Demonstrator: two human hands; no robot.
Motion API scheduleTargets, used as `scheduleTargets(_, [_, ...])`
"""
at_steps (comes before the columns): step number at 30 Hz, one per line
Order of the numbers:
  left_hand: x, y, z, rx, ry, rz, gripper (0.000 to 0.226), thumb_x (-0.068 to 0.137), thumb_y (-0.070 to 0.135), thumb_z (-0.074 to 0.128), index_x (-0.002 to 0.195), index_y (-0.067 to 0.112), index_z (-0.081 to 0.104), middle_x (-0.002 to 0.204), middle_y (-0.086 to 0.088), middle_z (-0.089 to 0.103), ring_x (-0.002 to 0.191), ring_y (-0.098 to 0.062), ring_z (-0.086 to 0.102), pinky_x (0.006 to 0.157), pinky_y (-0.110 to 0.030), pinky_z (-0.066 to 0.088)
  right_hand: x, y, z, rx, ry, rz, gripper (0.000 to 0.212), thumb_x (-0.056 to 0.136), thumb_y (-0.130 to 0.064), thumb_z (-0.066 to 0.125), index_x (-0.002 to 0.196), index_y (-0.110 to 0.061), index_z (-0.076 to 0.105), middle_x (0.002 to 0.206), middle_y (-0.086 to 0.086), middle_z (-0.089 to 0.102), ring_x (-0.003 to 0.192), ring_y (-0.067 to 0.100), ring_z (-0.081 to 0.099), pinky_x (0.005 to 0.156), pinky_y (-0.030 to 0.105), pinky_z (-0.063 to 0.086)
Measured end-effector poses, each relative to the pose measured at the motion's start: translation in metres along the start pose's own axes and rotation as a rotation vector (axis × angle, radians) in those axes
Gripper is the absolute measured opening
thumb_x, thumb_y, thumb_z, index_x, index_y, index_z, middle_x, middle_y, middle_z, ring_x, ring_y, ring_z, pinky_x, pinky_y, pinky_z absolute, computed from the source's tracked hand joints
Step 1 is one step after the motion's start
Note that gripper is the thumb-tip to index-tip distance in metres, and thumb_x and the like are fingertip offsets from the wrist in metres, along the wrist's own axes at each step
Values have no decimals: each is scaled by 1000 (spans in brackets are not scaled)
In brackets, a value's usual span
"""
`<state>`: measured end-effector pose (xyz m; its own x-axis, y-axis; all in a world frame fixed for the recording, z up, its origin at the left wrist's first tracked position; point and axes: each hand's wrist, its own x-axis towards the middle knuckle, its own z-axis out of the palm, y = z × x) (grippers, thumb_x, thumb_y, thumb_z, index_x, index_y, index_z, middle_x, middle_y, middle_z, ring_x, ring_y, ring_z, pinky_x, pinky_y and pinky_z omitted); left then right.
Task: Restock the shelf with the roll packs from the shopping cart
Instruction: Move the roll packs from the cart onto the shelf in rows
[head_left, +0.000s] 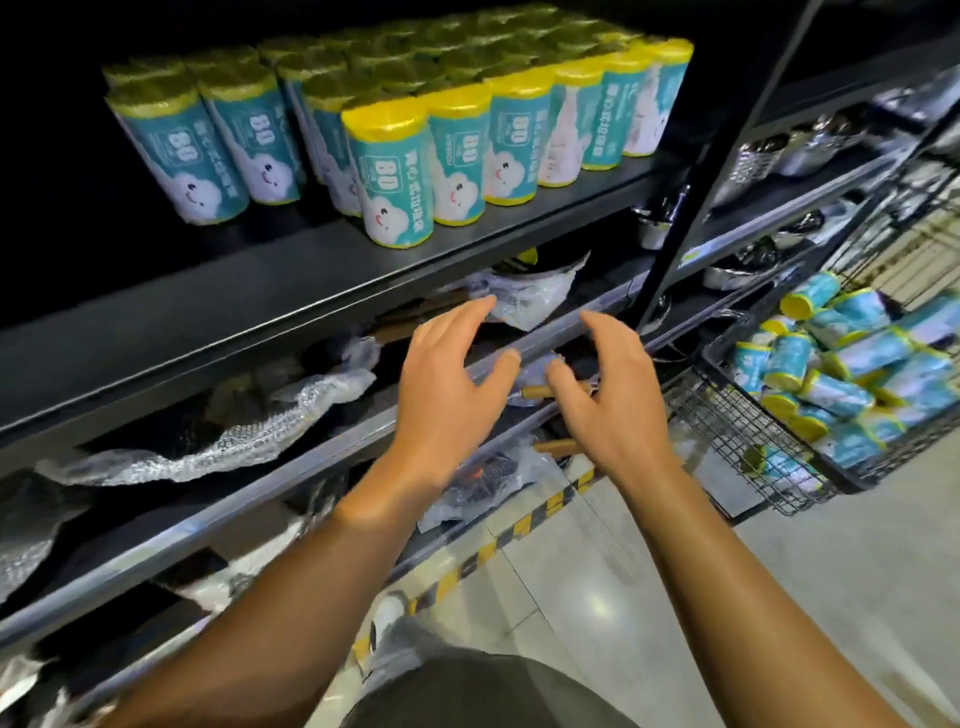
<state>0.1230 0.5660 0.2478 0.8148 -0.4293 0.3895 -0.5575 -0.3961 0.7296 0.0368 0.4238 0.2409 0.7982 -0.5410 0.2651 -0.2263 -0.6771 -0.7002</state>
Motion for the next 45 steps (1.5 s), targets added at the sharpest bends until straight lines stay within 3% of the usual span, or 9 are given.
scheduleTargets(4, [-19, 16, 45, -67, -170, 7, 48, 95, 30, 63, 141, 23, 53, 134, 18, 49, 129, 3, 35, 107, -32, 40, -32, 47, -28, -21, 50, 85, 52, 94, -31, 63, 141, -15, 50, 121, -10, 53, 117, 3, 44, 108, 41, 40])
scheduleTargets(10, [-36, 33, 113, -53, -303, 98, 50, 86, 33, 62, 133, 14, 61, 127, 14, 58, 122, -12, 53, 106, -13, 32, -78, 109, -52, -71, 83, 314, 63, 88, -47, 53, 145, -20, 46, 150, -1, 45, 142, 20, 37, 116, 40, 31])
scheduleTargets(14, [-34, 37, 164, -67, -474, 85, 55, 86, 38, 62, 135, 13, 60, 139, -3, 59, 132, -17, 51, 110, -32, 40, -89, 148, -68, -110, 115, 455, 68, 90, -51, 52, 148, -18, 43, 157, 6, 39, 144, 25, 35, 119, 42, 28])
scheduleTargets(20, [3, 50, 243, -46, -702, 82, 59, 88, 35, 64, 143, 18, 52, 151, 1, 47, 141, -12, 37, 111, -20, 26, -62, 214, -98, -166, 180, 623, 68, 89, -48, 54, 149, -17, 42, 153, 7, 43, 141, 27, 37, 117, 43, 31])
scheduleTargets(24, [32, 66, 291, -41, -821, 119, 59, 91, 37, 63, 146, 21, 48, 152, 4, 45, 141, -12, 37, 114, -30, 31, -38, 250, -118, -175, 239, 711, 68, 89, -47, 54, 149, -17, 42, 155, 6, 42, 143, 25, 36, 117, 38, 28])
scheduleTargets(31, [70, 100, 375, -66, -946, 213, 58, 91, 36, 61, 146, 22, 48, 150, 5, 48, 140, -15, 41, 114, -41, 37, -15, 296, -150, -142, 378, 872, 70, 87, -43, 55, 148, -11, 43, 153, 6, 42, 142, 23, 36, 117, 32, 26])
scheduleTargets(37, [93, 130, 452, -51, -992, 192, 62, 89, 41, 57, 146, 22, 48, 144, 2, 54, 134, -20, 47, 109, -34, 37, 13, 368, -186, -140, 370, 909, 72, 86, -45, 56, 148, -10, 42, 151, 9, 43, 141, 25, 38, 115, 29, 26])
scheduleTargets(42, [111, 151, 516, -17, -937, 147, 58, 92, 32, 67, 145, 20, 49, 144, 2, 54, 132, -16, 47, 105, -21, 32, 52, 433, -213, -72, 332, 862, 70, 85, -41, 60, 144, -5, 45, 141, 14, 51, 131, 29, 45, 105, 21, 27])
scheduleTargets(45, [123, 156, 551, 0, -904, 54, 58, 91, 27, 70, 145, 18, 50, 143, 2, 55, 128, -8, 48, 103, -17, 32, 73, 467, -221, -22, 272, 870, 74, 84, -41, 59, 147, -6, 42, 142, 14, 51, 130, 30, 46, 103, 25, 31])
